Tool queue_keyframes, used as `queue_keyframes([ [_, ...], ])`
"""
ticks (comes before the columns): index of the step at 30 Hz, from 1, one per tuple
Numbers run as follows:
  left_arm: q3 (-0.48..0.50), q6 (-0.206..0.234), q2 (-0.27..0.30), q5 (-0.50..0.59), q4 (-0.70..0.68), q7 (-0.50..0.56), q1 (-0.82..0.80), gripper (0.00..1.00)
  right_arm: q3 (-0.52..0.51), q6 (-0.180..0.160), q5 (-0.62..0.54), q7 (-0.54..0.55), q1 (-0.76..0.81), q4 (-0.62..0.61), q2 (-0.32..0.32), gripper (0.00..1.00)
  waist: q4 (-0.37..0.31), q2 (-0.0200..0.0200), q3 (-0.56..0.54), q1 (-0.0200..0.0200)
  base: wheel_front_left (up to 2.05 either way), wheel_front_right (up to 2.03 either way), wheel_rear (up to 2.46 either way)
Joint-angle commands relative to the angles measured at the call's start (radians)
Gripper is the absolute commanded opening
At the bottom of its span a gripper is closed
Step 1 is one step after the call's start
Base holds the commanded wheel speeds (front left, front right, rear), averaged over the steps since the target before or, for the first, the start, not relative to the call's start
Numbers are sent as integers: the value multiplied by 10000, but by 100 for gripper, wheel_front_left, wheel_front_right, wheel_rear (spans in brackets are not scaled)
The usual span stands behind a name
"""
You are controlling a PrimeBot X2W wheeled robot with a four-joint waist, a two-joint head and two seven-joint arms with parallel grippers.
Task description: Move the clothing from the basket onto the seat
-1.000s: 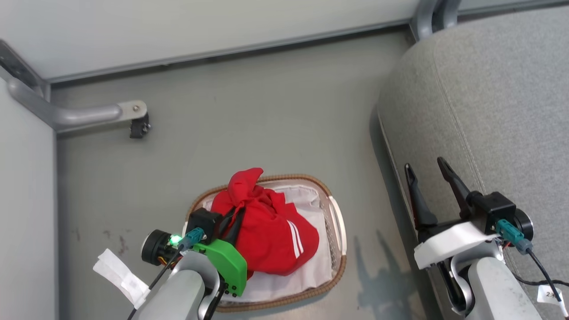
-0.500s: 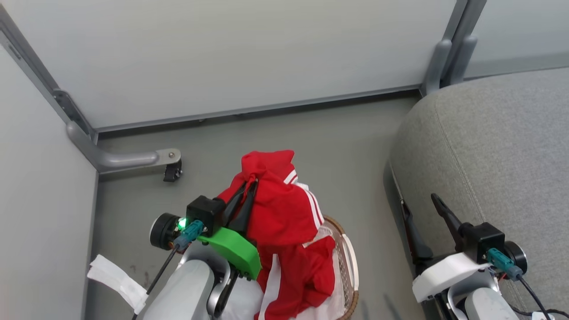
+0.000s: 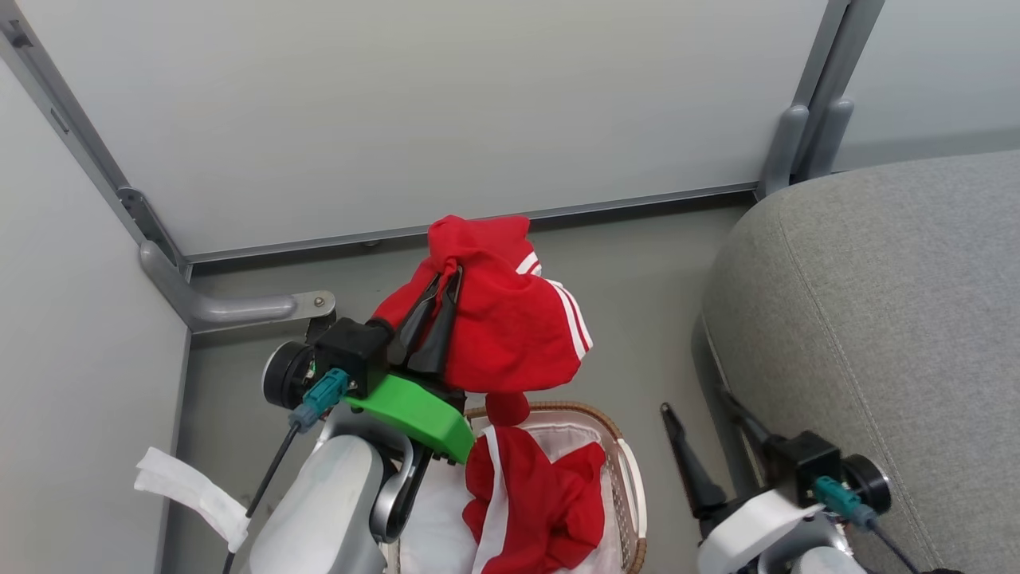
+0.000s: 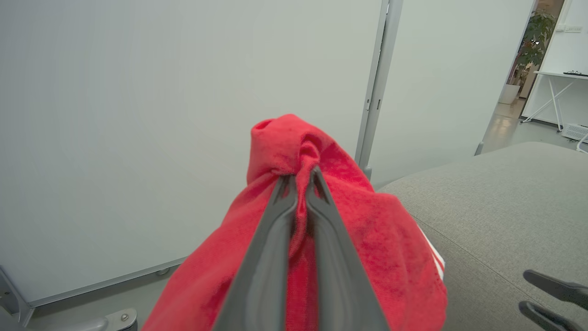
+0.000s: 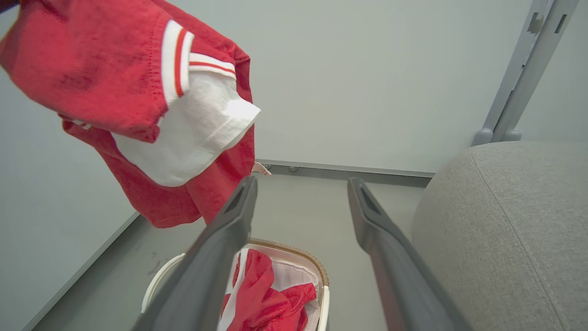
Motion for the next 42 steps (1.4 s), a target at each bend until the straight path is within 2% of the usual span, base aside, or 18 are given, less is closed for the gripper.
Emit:
queue_keyframes([
  [1,27,-45,-8,87,-71,-42,-92,0,425,-7,-117,-20,-76,20,-31,100,-3,0,22,1,0,0,0],
  [8,-117,-52,-19,90,-110,-44,-19,0,1905,-8,-444,-20,-902,32,-52,100,6,0,137,1,0,0,0],
  [16,-406,-55,-27,-38,-70,-42,-156,0,2462,-8,-580,-19,-2031,796,-34,100,61,0,250,1,0,0,0],
  [31,-1445,-57,-27,-407,-98,-42,-383,0,3926,-8,865,-19,-3393,2482,-41,100,380,0,397,1,0,0,0],
  [36,-1753,-58,-27,-566,-125,-42,-506,0,4409,-8,938,-20,-3823,3146,-39,100,510,0,499,1,0,0,0],
  [37,-1810,-58,-29,-609,-140,-42,-519,0,4490,-8,963,-19,-3852,3242,-35,91,534,0,511,1,0,0,0],
  [38,-1878,-58,-27,-641,-152,-42,-528,0,4529,-8,1009,-19,-3904,3323,-33,71,563,0,523,1,0,0,0],
  [40,-1988,-58,-27,-741,-161,-42,-575,0,4574,-8,974,-20,-4005,3495,-38,8,612,0,547,1,0,0,0],
  [41,-2024,-58,-27,-776,-159,-44,-605,0,4574,-8,1003,-19,-4025,3552,-37,0,632,0,555,1,0,0,0],
  [42,-2070,-58,-27,-834,-153,-44,-630,0,4593,-8,1000,-19,-4042,3659,-36,0,655,0,559,1,0,0,0],
])
